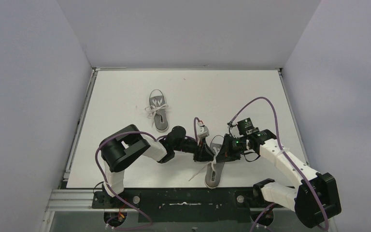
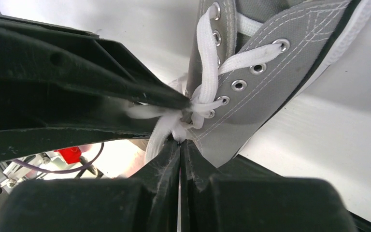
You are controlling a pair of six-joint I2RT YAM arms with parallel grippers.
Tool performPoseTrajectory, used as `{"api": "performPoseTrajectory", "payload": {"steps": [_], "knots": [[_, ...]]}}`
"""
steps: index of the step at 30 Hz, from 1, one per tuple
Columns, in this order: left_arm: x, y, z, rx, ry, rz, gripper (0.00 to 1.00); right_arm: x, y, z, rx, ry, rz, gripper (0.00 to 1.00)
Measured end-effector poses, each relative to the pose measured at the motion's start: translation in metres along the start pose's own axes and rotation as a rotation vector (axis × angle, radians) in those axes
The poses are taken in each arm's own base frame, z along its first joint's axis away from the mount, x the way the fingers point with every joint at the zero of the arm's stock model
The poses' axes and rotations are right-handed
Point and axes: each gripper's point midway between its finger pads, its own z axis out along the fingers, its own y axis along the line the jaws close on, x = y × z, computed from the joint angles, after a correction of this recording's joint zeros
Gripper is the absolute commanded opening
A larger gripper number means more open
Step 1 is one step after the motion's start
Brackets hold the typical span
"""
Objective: Tie the shoes
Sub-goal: Cross the shoelace with the shoelace.
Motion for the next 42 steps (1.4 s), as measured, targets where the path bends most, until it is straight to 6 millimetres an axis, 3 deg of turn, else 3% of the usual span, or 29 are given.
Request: {"api": "performPoseTrajectory", "payload": {"steps": [4,10,18,21,27,33,42], "knots": [[0.002,0.003,-0.014,-0.015,0.001,-0.025,0.41,-0.002,-0.005,0.000,0.024,-0.014,-0.013,0.00],[0.004,0.014,-0.036,-0.043,-0.006,-0.067,0.46,-0.004,-0.007,0.001,0.033,-0.020,-0.020,0.00],[-0.007,0.012,-0.033,-0.011,-0.039,-0.078,0.53,-0.004,-0.007,0.001,0.033,-0.021,-0.029,0.00],[-0.014,0.015,-0.028,-0.005,-0.054,-0.084,0.45,-0.004,-0.007,0.001,0.033,-0.021,-0.031,0.00],[-0.021,0.015,-0.024,0.005,-0.069,-0.091,0.01,-0.004,-0.007,0.000,0.033,-0.021,-0.031,0.00],[-0.010,0.016,-0.033,-0.046,-0.070,-0.123,0.00,-0.010,-0.008,-0.001,0.055,-0.048,-0.012,0.00],[0.020,-0.006,-0.058,-0.134,-0.023,-0.180,0.00,-0.021,-0.025,0.003,0.131,-0.122,0.062,0.00]]}}
